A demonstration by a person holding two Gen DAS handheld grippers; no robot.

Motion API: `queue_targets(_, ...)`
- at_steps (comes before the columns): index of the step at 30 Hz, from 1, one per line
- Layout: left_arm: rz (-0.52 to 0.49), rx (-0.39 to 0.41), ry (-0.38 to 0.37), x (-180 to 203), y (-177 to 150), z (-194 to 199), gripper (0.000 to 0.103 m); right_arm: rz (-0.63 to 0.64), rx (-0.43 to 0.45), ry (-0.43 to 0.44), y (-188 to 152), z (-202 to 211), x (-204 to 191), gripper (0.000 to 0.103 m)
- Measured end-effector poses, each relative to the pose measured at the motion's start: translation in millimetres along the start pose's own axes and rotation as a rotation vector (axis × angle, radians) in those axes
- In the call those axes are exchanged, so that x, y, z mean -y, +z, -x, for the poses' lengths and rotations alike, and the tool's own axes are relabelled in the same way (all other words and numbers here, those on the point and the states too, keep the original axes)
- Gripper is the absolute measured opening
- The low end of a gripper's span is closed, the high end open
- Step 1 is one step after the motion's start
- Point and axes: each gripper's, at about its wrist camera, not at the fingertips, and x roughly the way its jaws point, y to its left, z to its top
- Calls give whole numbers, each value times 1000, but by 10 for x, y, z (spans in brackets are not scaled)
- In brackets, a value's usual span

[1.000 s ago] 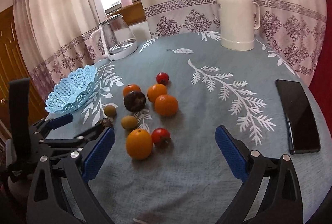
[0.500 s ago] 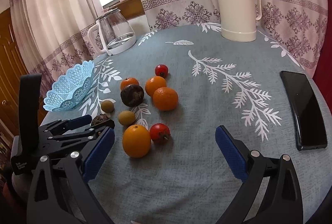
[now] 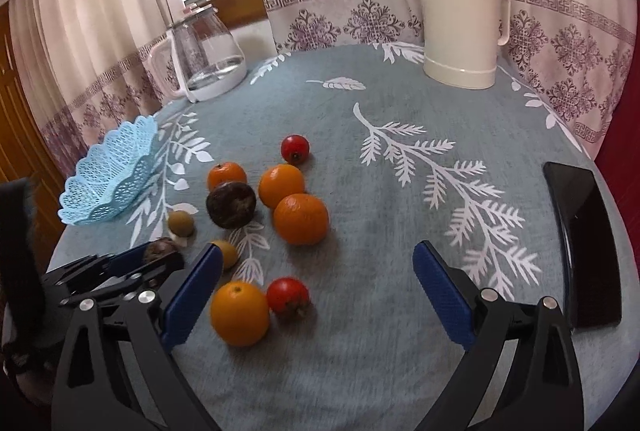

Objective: Organize fruits
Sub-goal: 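Move the left tool to the dark brown fruit and close on it, then carry the brown fruit into the blue basket with the left tool while the right tool grasps an orange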

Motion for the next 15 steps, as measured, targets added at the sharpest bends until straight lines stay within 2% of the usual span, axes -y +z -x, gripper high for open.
queue_targets(6, 24, 34, -2, -53, -1, 58, 43, -10, -59, 3, 117, -271, -11, 86)
queue_targets(10, 43, 45, -4, -92, -6, 79, 43, -3, -89, 11, 147, -411, -59, 71)
queue_targets(15, 42, 52, -7, -95, -2, 97, 43, 9, -123, 18, 151, -566, -132, 60)
